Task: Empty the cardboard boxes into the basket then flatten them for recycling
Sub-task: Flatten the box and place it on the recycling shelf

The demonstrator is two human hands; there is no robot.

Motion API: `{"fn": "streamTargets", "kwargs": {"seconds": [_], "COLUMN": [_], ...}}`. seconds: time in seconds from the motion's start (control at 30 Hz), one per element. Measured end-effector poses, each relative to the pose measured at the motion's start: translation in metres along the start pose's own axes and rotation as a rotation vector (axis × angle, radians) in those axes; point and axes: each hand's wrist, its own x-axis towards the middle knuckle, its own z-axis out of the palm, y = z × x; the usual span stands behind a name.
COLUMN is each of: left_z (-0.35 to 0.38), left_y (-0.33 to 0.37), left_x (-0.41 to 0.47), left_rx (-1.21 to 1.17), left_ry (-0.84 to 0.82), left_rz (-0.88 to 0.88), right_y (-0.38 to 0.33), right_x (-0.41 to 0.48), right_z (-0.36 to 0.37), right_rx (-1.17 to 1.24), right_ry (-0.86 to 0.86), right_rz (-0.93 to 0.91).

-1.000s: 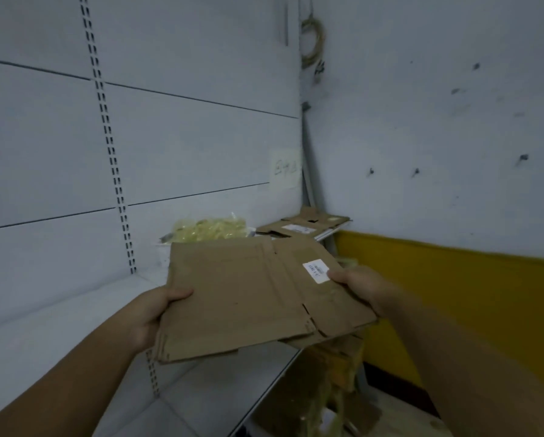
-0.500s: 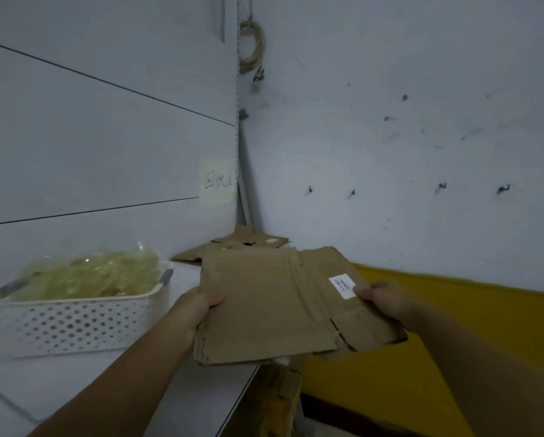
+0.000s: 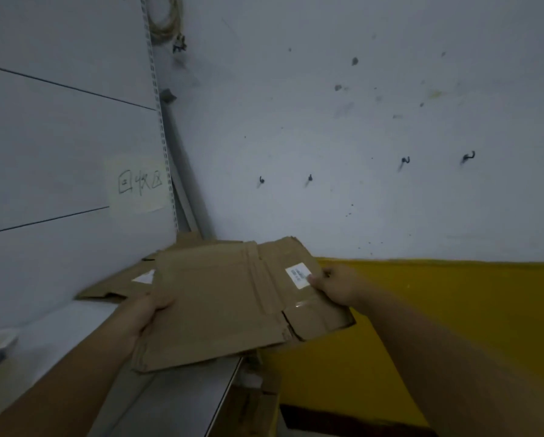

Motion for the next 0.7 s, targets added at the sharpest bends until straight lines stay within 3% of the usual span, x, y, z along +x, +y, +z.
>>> {"fn": "streamTargets", "kwargs": {"seconds": [0.1,0.3,0.5,0.7], "left_z": [0.017,0.041,0.001,-0.035], "left_y": [0.023,0.059,0.061,0.066], "left_x": [0.013,0.052,0.086,0.14], "left_rx": [0.001,0.084,0.108,0.107], "left_ry": [-0.003,0.174,0.377,0.401], "left_rz": [0.037,0.136,0.108,0.169], "right_y": [0.002,0.001,-0.029,-0.056], "right_x": [0.053,0.158,0.242,0.32], "right_z": [-0.009,-0.009,0.042,0.101], "right_rx": [-0.029,-0.088,-0.155,-0.237], "right_ry": [-0.043,-0.109,-0.214,-0.223], "right_rz": [-0.072,-0.168,-0.326,-0.421]}}
